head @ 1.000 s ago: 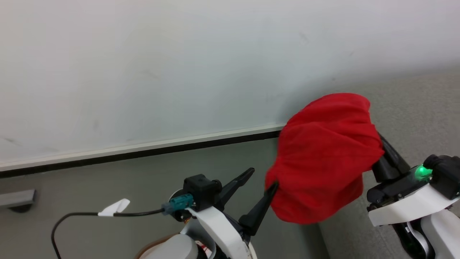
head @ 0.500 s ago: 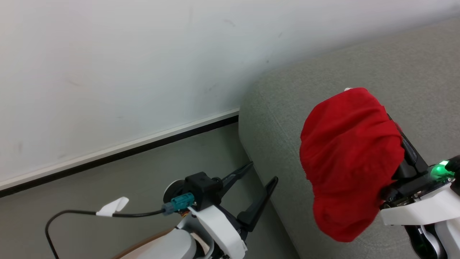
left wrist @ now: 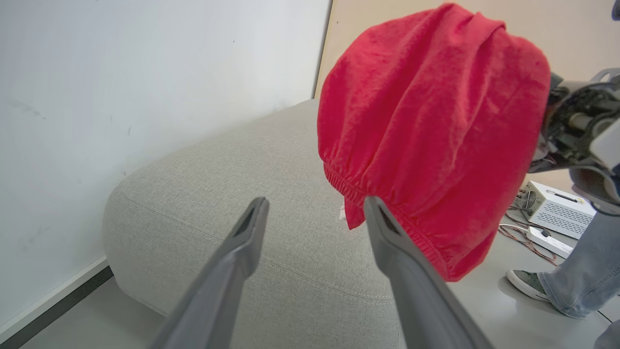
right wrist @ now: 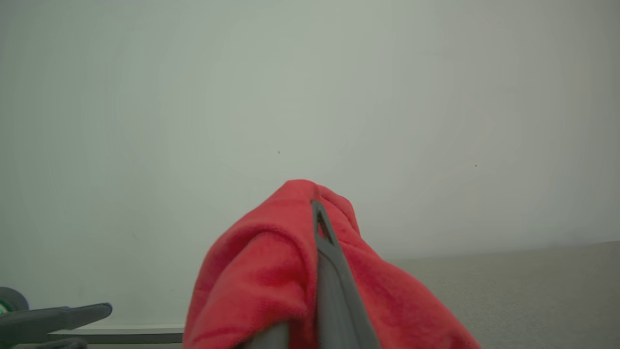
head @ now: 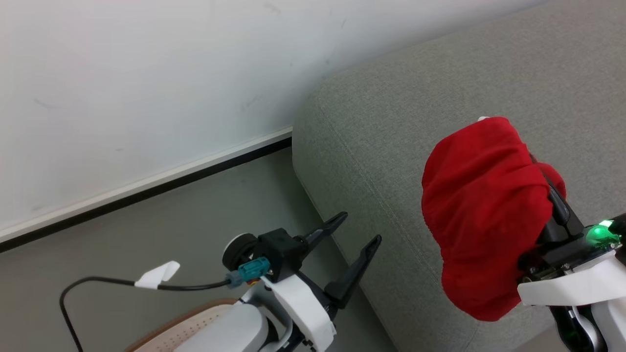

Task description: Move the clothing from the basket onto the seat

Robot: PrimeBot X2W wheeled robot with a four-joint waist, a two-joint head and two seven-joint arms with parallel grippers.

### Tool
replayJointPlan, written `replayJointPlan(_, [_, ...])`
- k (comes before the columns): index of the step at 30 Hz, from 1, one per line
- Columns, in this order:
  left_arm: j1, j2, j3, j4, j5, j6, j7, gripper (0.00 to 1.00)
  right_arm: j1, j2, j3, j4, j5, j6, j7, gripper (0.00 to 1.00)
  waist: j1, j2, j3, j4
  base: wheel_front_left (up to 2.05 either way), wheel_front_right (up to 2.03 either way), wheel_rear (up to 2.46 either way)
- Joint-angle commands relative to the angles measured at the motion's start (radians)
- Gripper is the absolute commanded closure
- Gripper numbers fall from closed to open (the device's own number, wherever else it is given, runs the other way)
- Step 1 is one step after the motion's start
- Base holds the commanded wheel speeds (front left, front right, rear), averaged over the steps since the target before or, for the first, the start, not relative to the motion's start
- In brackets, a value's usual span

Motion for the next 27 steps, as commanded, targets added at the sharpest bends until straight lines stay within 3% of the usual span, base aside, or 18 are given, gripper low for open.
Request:
replayJointPlan(1, [-0.018,0.012,-0.003,-0.001,0.019,-0.002,-0.007,0.0,-0.024,-0.003,-0.01,0.004,0.006,-0.002,-0.002,1.0,0.0001,0.0,0.02,0.006,0.0,0.0,0.0])
replayJointPlan(8, [-0.051,0.025,-0.008,-0.013,0.044,-0.003,0.002,0.0,-0.114,-0.047,-0.02,0.054,0.028,-0.002,-0.002,1.0,0.0001,0.0,0.091,0.044,0.0,0.0,0.0])
replayJointPlan(16, [-0.124,0.059,-0.006,-0.053,0.072,0.002,0.053,0.0,-0.278,-0.127,-0.111,0.145,0.078,-0.002,-0.002,1.0,0.0001,0.0,0.265,0.144,0.0,0.0,0.0])
replayJointPlan(27, [-0.221,0.096,0.003,-0.125,0.115,0.004,0.105,0.0,-0.495,-0.262,-0.19,0.368,0.152,-0.002,-0.002,1.0,0.0001,0.0,0.477,0.245,0.0,0.0,0.0])
